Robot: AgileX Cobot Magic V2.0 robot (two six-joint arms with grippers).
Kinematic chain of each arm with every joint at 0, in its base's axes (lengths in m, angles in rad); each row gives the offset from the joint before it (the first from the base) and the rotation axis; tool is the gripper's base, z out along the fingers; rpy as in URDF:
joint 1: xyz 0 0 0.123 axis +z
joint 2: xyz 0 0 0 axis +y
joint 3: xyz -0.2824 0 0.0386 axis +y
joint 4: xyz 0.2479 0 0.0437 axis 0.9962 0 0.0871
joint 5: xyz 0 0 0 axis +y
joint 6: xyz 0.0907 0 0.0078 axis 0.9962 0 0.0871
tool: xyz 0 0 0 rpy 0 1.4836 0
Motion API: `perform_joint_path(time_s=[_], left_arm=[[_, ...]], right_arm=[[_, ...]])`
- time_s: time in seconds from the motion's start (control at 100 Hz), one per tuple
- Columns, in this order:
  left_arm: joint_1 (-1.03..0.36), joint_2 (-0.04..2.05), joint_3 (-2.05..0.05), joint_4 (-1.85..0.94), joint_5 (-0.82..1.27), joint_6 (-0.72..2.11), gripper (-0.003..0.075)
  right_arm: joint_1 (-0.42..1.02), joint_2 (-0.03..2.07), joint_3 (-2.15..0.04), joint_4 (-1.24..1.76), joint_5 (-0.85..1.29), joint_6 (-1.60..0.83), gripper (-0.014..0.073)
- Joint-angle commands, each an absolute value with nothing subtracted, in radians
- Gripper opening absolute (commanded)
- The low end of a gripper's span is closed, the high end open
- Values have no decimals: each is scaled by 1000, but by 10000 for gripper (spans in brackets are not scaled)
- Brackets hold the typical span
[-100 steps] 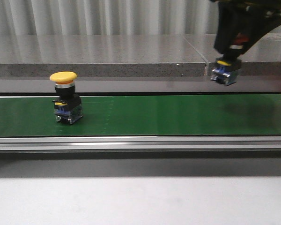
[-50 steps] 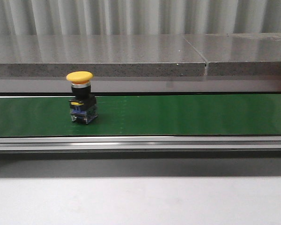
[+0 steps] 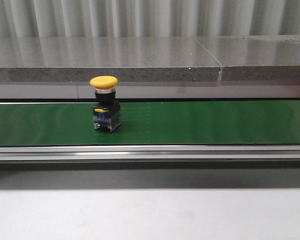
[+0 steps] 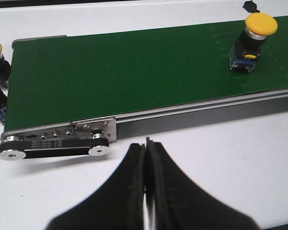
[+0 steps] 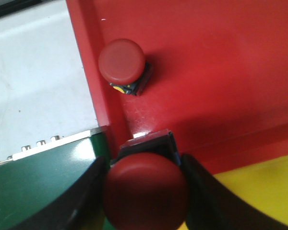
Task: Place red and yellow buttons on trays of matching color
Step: 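Carry the red button with the right gripper onto the red tray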
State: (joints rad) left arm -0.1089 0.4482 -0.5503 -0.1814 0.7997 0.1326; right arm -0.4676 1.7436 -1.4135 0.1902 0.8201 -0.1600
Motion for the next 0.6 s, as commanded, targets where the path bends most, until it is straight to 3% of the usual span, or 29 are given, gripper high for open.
perform_joint_path(time_s=[0.0,0.36,0.59], left_arm=[[-117,454,-575,-203,737,131,-20],[-117,454,-575,-203,737,131,-20],[-117,454,-575,-203,737,131,-20]], right_arm=[[-472,1730,-1447,201,758,-156,24],[-472,1832,-1447,253,665,-156,48],[-472,1865,-1447,265,671,-156,251]])
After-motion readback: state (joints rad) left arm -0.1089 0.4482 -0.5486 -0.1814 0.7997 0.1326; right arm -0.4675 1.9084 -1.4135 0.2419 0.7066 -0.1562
